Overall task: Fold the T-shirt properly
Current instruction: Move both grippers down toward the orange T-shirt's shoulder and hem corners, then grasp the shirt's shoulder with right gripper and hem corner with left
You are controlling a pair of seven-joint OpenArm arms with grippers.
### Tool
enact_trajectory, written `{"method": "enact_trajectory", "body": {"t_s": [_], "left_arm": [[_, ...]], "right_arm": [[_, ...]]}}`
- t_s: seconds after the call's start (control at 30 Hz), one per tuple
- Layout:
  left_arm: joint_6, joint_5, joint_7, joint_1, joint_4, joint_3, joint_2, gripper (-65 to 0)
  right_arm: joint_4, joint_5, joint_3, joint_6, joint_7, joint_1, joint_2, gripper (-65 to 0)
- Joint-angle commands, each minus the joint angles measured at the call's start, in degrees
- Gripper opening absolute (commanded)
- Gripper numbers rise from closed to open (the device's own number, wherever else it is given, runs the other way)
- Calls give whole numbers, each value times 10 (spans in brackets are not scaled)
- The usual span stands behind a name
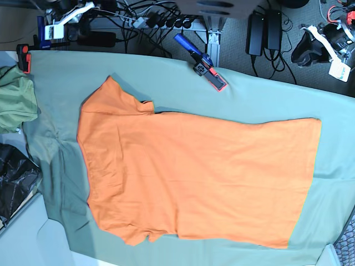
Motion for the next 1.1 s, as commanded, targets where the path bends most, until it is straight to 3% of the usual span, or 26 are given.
{"method": "enact_trajectory", "body": {"t_s": [0.0,0.07,0.1,0.23,0.3,0.37,0.57,0.73,1.07], "left_arm": [[-7,-10,-10,4,10,-5,-10,-413],[-7,-10,-10,4,10,-5,-18,-348],[-7,-10,-10,4,10,-5,-21,-324],[-7,-10,-19,2,10,-6,-36,-315],[-7,-10,-28,-3,10,-7,-46,-315],[-7,-10,-27,-15,10,-7,-57,-315],[-7,-10,-19,-67,7,-6,-89,-314],[-7,-10,-23,-125,-31,-6,-102,-230],[-7,-10,-24,-265,-170,-6,-103,-228]], "right_arm": [[22,16,18,25,1,-4,8,-650],[48,37,42,25,-14,8,5,-650],[56,47,53,25,-23,19,3,-615],[58,71,87,18,-41,75,-5,-355],[50,70,88,-9,-41,109,-12,-290],[33,68,88,-28,-41,148,-23,-289],[-38,71,76,-27,-69,241,-58,-289],[-98,79,72,-27,-85,298,-87,-289],[-103,76,60,-25,-107,317,-110,-290]]}}
